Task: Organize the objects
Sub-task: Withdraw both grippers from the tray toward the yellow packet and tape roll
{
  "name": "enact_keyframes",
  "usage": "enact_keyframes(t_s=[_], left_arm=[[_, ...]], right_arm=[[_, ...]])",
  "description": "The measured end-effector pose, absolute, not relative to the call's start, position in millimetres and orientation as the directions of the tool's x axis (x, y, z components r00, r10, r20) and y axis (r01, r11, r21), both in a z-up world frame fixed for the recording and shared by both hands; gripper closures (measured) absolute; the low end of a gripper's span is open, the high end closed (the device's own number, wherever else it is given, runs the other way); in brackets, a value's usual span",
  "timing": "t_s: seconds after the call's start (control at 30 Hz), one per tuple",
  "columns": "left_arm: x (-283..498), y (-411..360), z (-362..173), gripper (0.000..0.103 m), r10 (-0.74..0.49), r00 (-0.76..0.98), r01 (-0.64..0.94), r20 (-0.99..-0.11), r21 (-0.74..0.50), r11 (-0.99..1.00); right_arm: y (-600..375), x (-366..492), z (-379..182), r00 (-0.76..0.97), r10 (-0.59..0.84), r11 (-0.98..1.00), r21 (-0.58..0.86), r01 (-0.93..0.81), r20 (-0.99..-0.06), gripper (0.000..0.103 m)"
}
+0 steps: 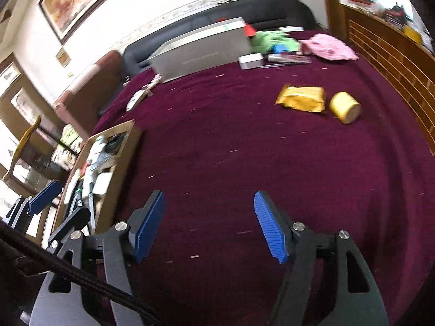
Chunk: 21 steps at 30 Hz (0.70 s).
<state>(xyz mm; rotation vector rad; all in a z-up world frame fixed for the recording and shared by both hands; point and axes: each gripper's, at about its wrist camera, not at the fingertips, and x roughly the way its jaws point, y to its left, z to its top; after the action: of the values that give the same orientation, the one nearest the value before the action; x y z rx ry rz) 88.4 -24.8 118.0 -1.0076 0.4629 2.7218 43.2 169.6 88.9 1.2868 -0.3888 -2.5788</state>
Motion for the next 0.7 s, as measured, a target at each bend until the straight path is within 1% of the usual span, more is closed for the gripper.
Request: enact_keyframes(t_s=[0.17, 0.27, 0.33, 0.4, 0.53, 0.7], left_arm=[[59, 4, 112, 0.041, 0.117, -0.712, -0.343, -0.692, 0.198, -0.919], [32, 20, 103, 0.041, 0.172, -0.639, -0.396, -0.749, 0.130, -0.909], [17, 31, 99, 0.041, 0.186, -0.610, -0.420, -0.770, 0.116, -0.900], [7, 45, 99, 0.041, 0.191, -0.606, -0.439, -0.772, 0.124, -0.890], [-18, 65, 105, 0.041, 0.245, -0.582, -0.458, -0.775, 0.064, -0.887], [-43, 80, 104, 0.041, 0.274, -0.570, -0.451, -0.775, 0.017, -0.892]], right_arm=[[230, 33, 88, -0.618, -0.262, -0.937, 0.349, -0.022, -0.741, 0.035], [261, 26, 87, -0.634, -0.234, -0.930, 0.360, -0.076, -0.737, 0.034], [281, 20, 85, -0.645, -0.216, -0.921, 0.372, -0.113, -0.733, 0.033], [300, 12, 83, -0.653, -0.201, -0.910, 0.386, -0.151, -0.730, 0.033], [325, -12, 77, -0.657, -0.170, -0.905, 0.380, -0.192, -0.735, 0.033], [330, -59, 62, -0.615, -0.127, -0.938, 0.296, -0.181, -0.778, 0.033]])
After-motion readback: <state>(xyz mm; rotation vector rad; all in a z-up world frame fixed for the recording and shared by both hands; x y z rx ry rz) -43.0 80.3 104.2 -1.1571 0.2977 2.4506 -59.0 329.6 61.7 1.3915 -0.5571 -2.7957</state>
